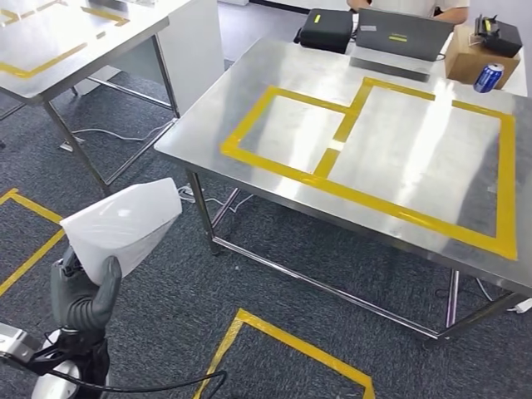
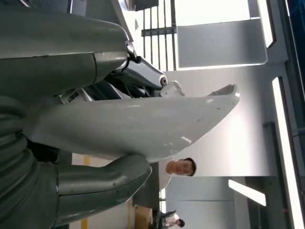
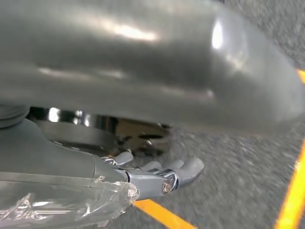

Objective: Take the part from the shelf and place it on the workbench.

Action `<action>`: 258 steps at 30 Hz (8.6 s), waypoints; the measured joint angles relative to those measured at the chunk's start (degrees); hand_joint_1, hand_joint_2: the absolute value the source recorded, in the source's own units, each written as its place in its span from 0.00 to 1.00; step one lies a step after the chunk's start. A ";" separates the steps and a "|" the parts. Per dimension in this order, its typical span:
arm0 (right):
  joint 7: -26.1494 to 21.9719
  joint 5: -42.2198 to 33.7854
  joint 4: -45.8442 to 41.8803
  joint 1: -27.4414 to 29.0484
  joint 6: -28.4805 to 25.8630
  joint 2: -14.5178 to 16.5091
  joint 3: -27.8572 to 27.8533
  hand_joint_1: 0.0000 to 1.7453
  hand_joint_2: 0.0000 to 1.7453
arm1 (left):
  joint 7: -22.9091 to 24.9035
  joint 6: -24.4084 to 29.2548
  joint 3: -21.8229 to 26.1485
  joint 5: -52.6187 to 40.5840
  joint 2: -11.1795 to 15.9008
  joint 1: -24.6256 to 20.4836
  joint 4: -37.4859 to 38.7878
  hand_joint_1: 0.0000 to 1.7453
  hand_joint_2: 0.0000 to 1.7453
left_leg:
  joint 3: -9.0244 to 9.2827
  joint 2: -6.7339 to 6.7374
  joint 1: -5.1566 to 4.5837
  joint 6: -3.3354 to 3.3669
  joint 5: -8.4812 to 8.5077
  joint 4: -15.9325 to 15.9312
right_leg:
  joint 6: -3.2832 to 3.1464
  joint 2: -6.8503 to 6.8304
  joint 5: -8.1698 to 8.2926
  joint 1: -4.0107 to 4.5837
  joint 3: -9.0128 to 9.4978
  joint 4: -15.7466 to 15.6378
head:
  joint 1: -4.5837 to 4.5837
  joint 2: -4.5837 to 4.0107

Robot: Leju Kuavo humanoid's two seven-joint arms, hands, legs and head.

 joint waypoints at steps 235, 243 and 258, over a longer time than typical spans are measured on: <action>17.95 27.63 -5.16 -3.22 -2.43 0.07 1.66 0.00 0.00 | 24.27 7.73 -30.33 -52.08 -5.04 -58.38 78.48 1.00 1.00 | -0.27 -1.08 -1.69 0.69 -2.77 3.49 | 0.99 -1.55 8.94 -1.73 -8.86 0.80 | -0.50 0.01; 17.83 27.64 -5.16 -3.12 -2.64 -0.07 0.95 0.00 0.00 | 24.54 8.93 -29.92 -52.54 -5.17 -58.96 78.30 1.00 1.00 | 4.82 -0.87 -0.51 0.08 -1.78 0.81 | 1.40 -1.46 8.82 -1.78 -9.84 1.86 | -0.63 0.01; 18.46 27.43 -5.16 -3.17 -2.99 -0.12 -0.53 0.00 0.00 | 36.73 16.41 -30.56 -62.76 -4.92 -59.82 78.48 1.00 1.00 | 4.50 -1.10 -1.20 2.40 -1.77 -1.83 | 1.99 -1.38 10.15 -2.05 -12.30 1.83 | -0.03 0.01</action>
